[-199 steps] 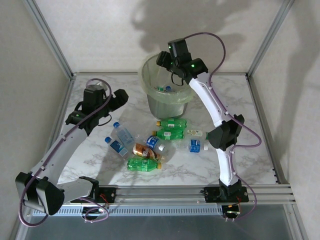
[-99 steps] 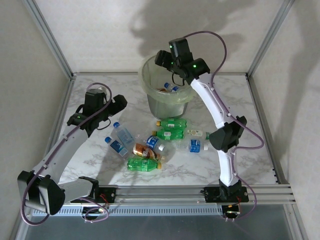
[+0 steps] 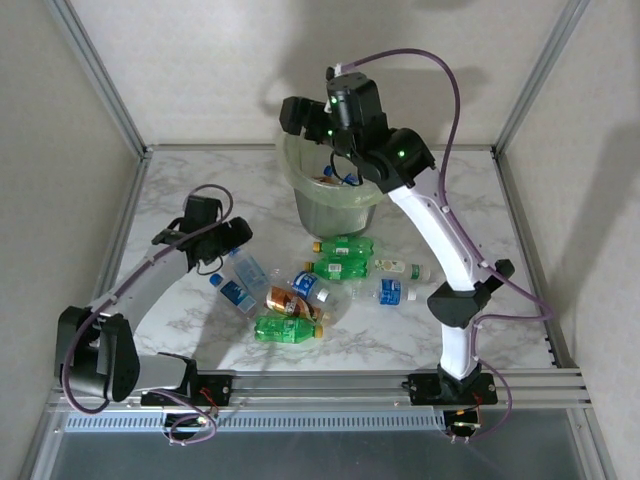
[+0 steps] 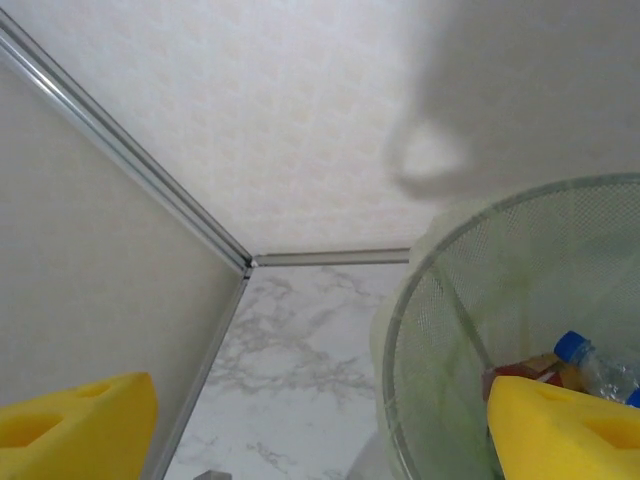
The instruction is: Put the plastic bottles in the bin
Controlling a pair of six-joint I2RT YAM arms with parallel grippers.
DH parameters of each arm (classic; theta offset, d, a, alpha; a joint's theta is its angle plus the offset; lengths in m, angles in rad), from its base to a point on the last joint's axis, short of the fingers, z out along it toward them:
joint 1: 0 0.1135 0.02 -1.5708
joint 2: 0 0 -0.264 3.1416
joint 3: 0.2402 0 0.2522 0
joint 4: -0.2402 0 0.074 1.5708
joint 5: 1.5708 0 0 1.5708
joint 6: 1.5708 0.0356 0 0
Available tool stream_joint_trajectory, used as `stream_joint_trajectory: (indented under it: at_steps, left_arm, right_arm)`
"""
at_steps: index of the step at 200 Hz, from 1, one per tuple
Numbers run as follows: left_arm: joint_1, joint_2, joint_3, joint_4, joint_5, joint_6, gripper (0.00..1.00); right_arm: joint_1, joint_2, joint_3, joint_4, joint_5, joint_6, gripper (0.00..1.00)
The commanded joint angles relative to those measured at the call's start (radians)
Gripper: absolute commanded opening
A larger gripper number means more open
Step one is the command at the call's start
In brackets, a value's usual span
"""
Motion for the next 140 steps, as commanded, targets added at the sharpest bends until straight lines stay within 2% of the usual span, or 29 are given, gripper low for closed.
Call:
stream_joint_trajectory:
  at_steps: [1,79,140]
  left_arm:
    - [0.007,0.028,-0.014,0.014,-0.020,-0.007,0.83]
    - [-0.019,0.110,-0.028,0.031,0.004,-0.028,0.82]
    - [-0.038,0.182,-0.021,0.073,0.033,-0.045,0.81]
  right_arm:
    - [0.028,-0.064,-0.076,-0.022,0.043,0.004,0.86]
    - [0.123,-0.248,-0.491,0.026,0.096,0.103,0.86]
    - [0.137,-0.307,-0.607,0.044,0.111,0.152,0.86]
